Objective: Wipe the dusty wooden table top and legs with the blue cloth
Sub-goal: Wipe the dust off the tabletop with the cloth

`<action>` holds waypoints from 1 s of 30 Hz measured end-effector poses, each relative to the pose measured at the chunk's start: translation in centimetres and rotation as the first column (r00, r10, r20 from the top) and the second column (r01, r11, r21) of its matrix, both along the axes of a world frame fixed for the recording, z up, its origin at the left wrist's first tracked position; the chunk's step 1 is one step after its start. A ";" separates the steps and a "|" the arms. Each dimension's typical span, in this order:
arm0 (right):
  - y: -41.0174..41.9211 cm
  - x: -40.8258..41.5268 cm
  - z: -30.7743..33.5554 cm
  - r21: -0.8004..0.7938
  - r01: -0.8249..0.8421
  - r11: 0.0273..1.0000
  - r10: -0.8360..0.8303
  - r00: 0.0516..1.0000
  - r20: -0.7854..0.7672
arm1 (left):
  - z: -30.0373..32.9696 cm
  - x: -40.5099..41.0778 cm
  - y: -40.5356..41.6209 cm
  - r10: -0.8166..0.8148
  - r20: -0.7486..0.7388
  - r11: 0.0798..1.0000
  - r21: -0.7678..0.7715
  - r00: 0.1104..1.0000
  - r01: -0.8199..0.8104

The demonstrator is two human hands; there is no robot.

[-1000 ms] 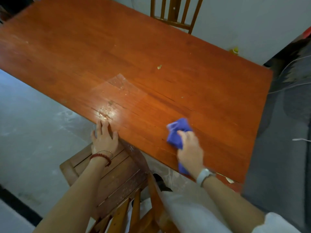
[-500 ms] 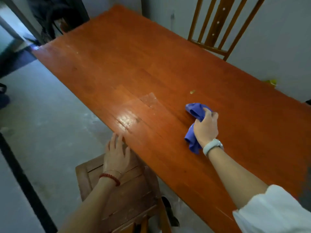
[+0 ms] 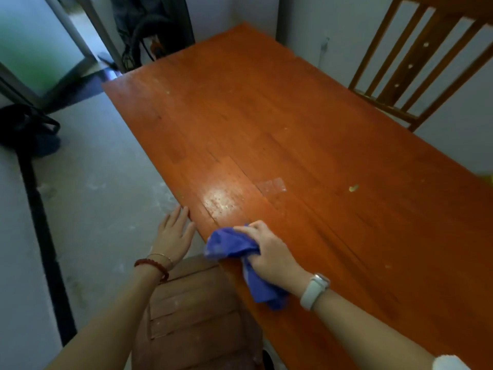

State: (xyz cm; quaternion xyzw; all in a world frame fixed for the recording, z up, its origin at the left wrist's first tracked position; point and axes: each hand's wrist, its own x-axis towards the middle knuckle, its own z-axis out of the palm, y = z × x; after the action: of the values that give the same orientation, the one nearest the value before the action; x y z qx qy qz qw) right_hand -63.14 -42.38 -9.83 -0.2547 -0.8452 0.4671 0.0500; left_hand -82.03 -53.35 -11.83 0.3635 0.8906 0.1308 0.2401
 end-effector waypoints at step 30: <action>3.9 -18.2 -2.0 0.506 -0.197 0.840 0.149 0.980 0.135 | -0.3 -1.1 -9.7 0.220 0.023 0.975 0.007 0.975 -0.221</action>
State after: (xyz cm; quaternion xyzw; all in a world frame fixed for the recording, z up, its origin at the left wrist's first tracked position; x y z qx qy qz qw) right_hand -81.38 -38.48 -11.78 -0.1754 -0.9604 0.2137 0.0361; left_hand -83.09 -63.04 -12.15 0.2621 0.9220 0.1651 0.2322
